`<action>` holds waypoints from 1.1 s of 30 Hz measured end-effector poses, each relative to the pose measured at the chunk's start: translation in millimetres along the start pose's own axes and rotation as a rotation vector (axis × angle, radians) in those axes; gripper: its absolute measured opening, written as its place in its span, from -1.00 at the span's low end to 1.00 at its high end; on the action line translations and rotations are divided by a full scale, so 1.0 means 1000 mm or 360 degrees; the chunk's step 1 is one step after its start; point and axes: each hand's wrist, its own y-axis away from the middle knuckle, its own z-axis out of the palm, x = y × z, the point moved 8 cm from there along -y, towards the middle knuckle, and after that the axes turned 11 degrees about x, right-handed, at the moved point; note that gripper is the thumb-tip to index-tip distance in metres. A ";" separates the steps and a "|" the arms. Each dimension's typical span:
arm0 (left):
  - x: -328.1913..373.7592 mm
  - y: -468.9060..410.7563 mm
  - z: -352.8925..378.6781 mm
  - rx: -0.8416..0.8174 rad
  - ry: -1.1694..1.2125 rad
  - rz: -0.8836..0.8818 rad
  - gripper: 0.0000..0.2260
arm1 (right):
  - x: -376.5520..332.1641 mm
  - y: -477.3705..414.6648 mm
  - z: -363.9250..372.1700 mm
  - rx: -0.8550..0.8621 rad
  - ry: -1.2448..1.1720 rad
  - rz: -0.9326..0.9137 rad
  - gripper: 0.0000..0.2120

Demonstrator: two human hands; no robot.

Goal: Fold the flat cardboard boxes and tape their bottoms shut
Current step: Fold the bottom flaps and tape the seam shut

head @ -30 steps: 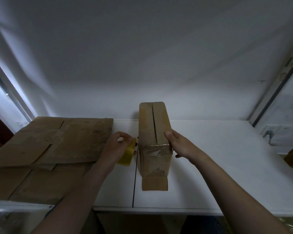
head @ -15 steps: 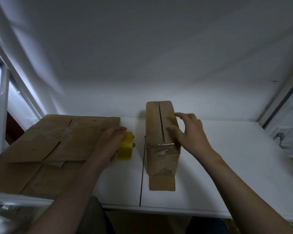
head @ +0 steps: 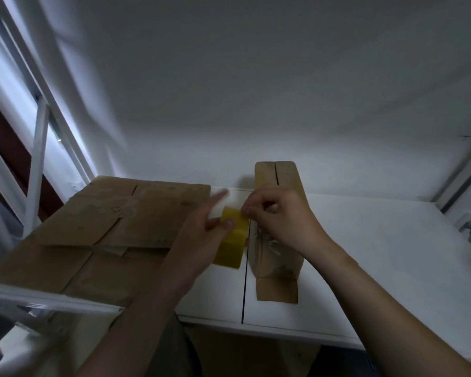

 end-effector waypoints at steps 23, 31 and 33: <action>0.033 0.055 -0.058 0.0243 -0.0272 0.0863 -0.85 | -0.065 0.074 0.010 0.0215 0.0166 -0.0157 -0.95; 0.002 0.071 -0.059 0.0139 0.0076 0.0510 -0.89 | -0.064 0.099 0.017 0.0413 -0.0084 0.0008 -0.73; -0.006 0.074 -0.057 0.0164 0.0175 0.0446 -0.90 | -0.062 0.106 0.020 0.0419 -0.0044 0.0020 -0.75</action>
